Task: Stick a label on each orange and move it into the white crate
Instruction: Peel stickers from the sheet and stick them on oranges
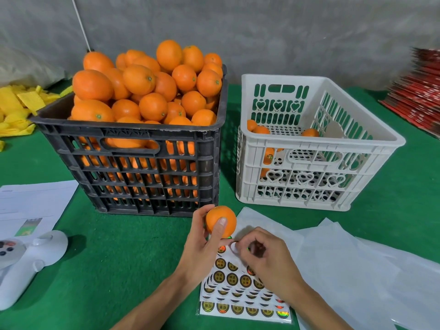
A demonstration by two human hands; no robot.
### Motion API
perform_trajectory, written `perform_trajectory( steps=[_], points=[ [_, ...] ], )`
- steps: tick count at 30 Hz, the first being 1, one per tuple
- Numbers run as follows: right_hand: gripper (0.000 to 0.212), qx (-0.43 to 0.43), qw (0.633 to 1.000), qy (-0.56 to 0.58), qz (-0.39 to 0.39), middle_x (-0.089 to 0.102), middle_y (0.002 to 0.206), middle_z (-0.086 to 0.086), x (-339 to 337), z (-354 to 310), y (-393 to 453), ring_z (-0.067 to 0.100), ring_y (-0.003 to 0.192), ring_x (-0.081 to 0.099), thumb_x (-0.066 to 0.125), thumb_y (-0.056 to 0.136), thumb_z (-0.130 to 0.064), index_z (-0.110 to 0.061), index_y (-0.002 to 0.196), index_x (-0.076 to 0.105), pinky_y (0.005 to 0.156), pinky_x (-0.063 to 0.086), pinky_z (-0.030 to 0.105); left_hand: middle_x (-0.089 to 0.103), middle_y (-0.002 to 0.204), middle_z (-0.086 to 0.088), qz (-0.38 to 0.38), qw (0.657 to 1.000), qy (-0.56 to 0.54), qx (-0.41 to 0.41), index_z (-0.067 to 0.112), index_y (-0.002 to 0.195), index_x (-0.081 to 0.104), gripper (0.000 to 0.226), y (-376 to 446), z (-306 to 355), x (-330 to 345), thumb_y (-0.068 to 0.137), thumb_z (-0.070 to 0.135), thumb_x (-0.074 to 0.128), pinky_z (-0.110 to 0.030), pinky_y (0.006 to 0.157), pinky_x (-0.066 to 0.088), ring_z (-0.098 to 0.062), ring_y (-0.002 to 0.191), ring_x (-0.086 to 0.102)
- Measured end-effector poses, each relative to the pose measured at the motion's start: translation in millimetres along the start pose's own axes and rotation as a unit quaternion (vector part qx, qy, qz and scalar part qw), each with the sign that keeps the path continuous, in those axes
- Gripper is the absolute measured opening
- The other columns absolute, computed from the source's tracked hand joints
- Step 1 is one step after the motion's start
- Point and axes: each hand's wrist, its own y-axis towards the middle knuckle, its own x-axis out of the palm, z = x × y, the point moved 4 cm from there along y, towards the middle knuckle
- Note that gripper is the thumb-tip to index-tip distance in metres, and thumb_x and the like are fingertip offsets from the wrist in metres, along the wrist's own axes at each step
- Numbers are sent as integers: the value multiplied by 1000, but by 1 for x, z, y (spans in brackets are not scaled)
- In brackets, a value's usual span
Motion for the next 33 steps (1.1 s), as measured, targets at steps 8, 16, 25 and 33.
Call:
perform_trajectory(
  steps=[8,16,25,33],
  points=[
    [5,-117,969,-87,201,65,99,-19,-21,-43,13,10,96,64,70,98,-22,-26,94,70,79,52,25,60,128,11,0,999,26,35,37,145,48,60,-5,13,3,95,67,62,-35,93,58,-22,115,66],
    [42,-201,969,-89,109,51,147,-21,-25,-76,7,4,136,51,63,99,-36,-25,139,62,111,39,19,68,124,-3,17,997,-32,75,33,131,62,58,5,66,7,86,68,72,-44,94,60,-27,112,69],
    [66,-213,885,-258,324,71,126,7,-70,-137,53,25,108,69,87,77,-29,-8,135,62,84,62,41,73,108,12,27,989,85,116,46,122,57,46,50,162,49,83,63,75,-18,76,60,-3,91,75],
    [56,-59,930,-265,248,55,148,7,-134,-153,147,29,118,65,64,98,-46,-20,145,49,92,56,46,78,86,12,65,963,204,166,45,117,62,31,56,239,-11,93,64,62,-36,77,62,-7,78,76]
  ],
)
